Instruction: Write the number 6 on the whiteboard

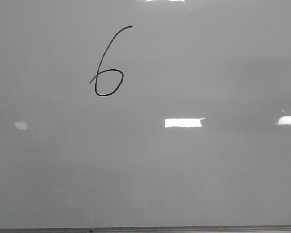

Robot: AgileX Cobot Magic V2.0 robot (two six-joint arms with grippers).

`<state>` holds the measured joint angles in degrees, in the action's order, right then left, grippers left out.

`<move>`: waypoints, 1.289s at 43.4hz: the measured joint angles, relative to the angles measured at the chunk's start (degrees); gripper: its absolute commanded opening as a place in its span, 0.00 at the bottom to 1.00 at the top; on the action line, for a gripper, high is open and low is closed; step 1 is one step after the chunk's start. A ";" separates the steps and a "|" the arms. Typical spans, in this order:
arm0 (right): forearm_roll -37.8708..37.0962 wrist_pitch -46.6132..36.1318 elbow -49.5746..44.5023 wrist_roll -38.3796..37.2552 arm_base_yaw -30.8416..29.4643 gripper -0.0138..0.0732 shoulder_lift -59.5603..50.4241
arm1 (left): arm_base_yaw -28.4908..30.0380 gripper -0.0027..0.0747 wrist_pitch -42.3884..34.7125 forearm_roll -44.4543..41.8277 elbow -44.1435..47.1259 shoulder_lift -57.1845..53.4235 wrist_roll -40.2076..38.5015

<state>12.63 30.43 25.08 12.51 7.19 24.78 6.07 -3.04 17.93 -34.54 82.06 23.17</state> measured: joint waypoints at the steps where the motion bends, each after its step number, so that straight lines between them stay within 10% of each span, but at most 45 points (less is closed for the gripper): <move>1: 0.00 0.00 0.00 0.00 0.00 0.08 0.00 | 0.00 0.06 -0.40 0.00 0.00 0.34 0.00; 15: 0.00 0.00 0.00 -0.09 0.00 0.08 0.00 | 0.00 0.13 -3.44 0.00 0.09 2.97 0.00; 26: 0.00 0.00 0.00 -0.09 0.00 0.08 0.00 | 0.00 0.44 -3.86 0.00 0.09 3.33 0.00; 42: 0.00 0.00 0.00 -0.09 0.00 0.08 0.00 | 0.35 0.65 -4.49 0.28 0.09 3.33 0.00; 56: 0.00 0.00 0.00 -0.09 0.00 0.08 0.00 | 0.35 0.66 -4.49 0.28 0.09 3.33 0.00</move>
<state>12.63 30.43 25.08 12.43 7.19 24.78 6.41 -7.53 18.21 -34.45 85.39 23.17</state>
